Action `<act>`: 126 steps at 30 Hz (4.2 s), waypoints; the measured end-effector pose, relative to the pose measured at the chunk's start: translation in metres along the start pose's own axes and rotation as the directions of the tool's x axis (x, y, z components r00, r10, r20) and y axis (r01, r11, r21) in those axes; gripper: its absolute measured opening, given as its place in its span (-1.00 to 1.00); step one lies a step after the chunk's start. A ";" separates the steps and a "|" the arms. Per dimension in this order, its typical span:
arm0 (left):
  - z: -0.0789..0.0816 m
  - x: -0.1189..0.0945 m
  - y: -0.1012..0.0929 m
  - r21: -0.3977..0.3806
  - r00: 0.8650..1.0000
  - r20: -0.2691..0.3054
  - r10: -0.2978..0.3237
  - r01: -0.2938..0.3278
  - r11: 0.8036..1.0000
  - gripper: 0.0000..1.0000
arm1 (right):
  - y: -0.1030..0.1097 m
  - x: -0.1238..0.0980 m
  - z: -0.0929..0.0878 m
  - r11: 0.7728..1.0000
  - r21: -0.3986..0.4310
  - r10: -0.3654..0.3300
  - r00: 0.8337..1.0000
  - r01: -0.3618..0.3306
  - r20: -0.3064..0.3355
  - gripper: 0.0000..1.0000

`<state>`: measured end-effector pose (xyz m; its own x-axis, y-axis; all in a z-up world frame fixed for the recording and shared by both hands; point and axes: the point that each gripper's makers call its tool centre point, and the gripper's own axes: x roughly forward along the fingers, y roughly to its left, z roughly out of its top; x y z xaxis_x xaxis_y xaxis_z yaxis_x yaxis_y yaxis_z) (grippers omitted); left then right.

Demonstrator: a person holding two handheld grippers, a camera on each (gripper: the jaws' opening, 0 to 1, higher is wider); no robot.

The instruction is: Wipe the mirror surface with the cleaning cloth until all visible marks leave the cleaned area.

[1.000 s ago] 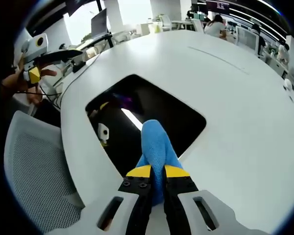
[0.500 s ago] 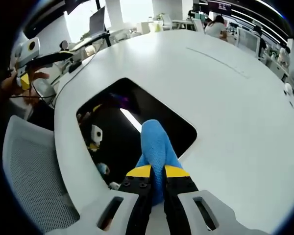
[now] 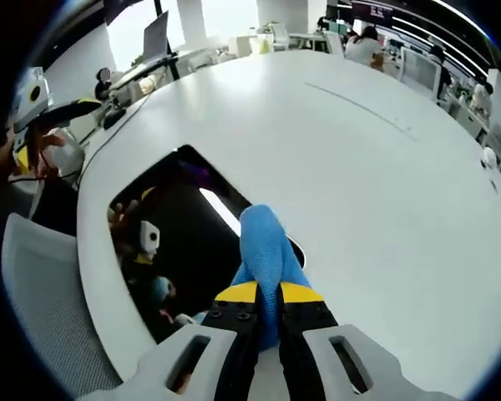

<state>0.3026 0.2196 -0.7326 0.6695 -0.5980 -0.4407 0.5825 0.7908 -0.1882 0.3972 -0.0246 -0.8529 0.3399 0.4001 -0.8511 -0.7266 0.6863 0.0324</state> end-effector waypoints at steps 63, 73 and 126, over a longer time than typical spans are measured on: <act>0.005 0.005 0.003 0.020 1.000 -0.011 0.001 -0.001 1.000 1.00 | -0.075 -0.027 -0.053 0.973 0.171 -0.157 0.988 0.157 -0.017 -0.93; 0.007 0.008 0.010 0.032 1.000 -0.003 0.008 -0.008 0.999 1.00 | -0.069 -0.045 -0.037 0.984 0.117 -0.147 0.985 0.136 0.089 -0.40; 0.015 0.002 -0.009 0.035 0.997 0.066 0.029 -0.031 0.999 1.00 | -0.015 -0.159 -0.094 0.963 0.233 -0.238 0.840 0.137 0.487 1.00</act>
<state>0.3050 0.2093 -0.7187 0.7151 -0.5824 -0.3866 0.5773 0.8039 -0.1433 0.2974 -0.1558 -0.7673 0.7492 0.4689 -0.4678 -0.5135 0.8573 0.0370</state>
